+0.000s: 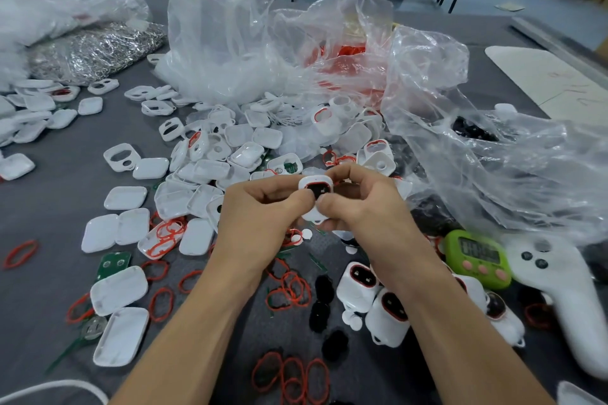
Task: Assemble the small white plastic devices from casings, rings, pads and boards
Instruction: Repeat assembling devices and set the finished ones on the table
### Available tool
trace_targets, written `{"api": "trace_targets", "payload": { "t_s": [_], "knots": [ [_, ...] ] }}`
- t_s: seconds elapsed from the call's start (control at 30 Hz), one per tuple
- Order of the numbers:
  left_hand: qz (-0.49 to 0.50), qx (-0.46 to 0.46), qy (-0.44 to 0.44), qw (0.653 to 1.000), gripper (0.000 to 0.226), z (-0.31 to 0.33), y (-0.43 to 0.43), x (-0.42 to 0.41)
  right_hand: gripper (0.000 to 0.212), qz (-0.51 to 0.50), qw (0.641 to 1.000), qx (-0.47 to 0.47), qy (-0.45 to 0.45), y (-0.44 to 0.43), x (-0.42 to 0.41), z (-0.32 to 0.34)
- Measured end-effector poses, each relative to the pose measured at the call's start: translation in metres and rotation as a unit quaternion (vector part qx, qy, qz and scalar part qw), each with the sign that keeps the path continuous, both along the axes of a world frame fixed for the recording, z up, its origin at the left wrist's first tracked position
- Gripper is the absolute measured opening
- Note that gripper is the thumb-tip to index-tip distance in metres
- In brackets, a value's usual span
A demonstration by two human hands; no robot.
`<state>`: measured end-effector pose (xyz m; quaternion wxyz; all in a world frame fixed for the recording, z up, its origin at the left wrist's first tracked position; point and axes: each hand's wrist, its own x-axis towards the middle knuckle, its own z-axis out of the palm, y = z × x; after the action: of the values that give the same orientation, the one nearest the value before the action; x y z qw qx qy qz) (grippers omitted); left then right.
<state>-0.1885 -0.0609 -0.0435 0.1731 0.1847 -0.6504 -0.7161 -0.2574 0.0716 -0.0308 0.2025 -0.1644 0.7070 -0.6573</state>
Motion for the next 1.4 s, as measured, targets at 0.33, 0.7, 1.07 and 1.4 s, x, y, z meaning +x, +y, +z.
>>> {"api": "trace_targets", "payload": {
  "t_s": [0.33,0.7,1.07,1.4],
  "knots": [
    [-0.009,-0.046,0.058,0.997,0.024,0.003,0.001,0.001,0.029,-0.061,0.991,0.057,0.103,-0.001,0.005,0.0],
    [0.037,-0.151,0.109,0.982,0.042,-0.001,-0.001,0.0,0.031,-0.123,0.963,0.026,0.239,0.001,0.004,-0.003],
    [-0.004,-0.068,0.165,0.984,0.039,0.005,0.001,0.002,0.027,-0.161,0.936,0.034,0.311,0.001,0.009,-0.001],
    [0.004,-0.04,0.176,0.983,0.034,0.003,-0.003,0.002,0.021,-0.156,0.914,0.055,0.371,0.002,0.011,-0.007]
  ]
}}
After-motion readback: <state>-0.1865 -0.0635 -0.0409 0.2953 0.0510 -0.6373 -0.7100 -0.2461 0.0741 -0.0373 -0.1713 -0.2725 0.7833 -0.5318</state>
